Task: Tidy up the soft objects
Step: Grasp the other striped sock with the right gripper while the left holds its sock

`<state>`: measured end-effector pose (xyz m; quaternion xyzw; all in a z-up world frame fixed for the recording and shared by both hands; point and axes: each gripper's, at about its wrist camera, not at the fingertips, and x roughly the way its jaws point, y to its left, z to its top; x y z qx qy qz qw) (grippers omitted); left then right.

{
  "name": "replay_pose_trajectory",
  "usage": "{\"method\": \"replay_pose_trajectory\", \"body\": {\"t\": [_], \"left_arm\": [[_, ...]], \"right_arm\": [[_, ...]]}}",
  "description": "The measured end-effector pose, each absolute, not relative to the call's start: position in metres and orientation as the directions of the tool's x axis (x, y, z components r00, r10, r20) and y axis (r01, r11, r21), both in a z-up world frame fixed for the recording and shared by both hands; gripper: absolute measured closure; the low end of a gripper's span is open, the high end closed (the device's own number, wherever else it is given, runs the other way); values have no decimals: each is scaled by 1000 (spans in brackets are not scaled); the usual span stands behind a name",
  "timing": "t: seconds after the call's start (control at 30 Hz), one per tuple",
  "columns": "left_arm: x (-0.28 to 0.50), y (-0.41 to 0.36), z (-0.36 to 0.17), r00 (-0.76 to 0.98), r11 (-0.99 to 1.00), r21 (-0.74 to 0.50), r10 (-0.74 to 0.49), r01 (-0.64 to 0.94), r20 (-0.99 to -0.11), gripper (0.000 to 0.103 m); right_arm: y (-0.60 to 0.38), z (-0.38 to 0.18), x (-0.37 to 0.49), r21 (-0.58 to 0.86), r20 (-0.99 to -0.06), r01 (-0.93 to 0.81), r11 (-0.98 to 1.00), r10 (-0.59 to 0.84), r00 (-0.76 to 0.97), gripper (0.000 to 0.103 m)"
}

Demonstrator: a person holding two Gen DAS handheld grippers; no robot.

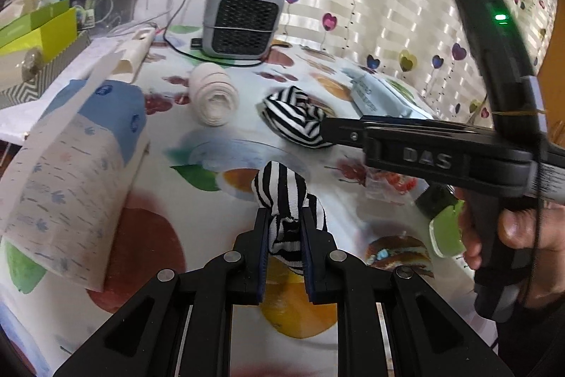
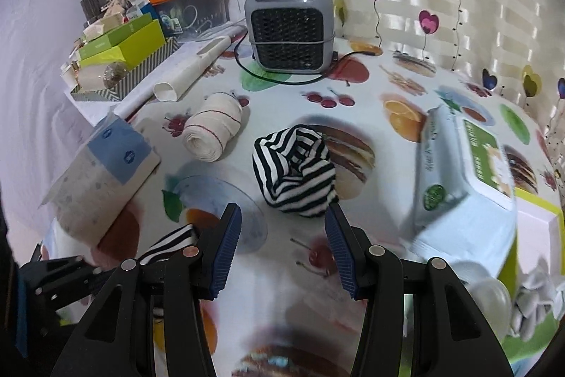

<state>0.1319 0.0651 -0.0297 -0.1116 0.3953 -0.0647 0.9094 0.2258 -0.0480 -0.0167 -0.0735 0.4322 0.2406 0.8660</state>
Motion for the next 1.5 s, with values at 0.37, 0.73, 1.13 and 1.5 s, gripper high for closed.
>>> {"method": "replay_pose_trajectory", "body": {"t": [0.37,0.73,1.13,1.5], "left_arm": [[138,73,-36,678,969,-248,-189,9,-710,88],[140,75,-41,669,969,-245,-173,-15,-723,88],[128,70,-25,688,974,-225,-153,-16,-709,88],[112,63,-1,718,977,-211,-138,-13,-682,88]], "right_arm": [[-36,-42,261,99,-817,-435,895,323,478,52],[-27,-51,265,83,-826,-436,896,306,473,67],[-40,-16,229,84,-763,-470,879,360,537,83],[-55,10,193,83,-734,-518,851,404,547,83]]}}
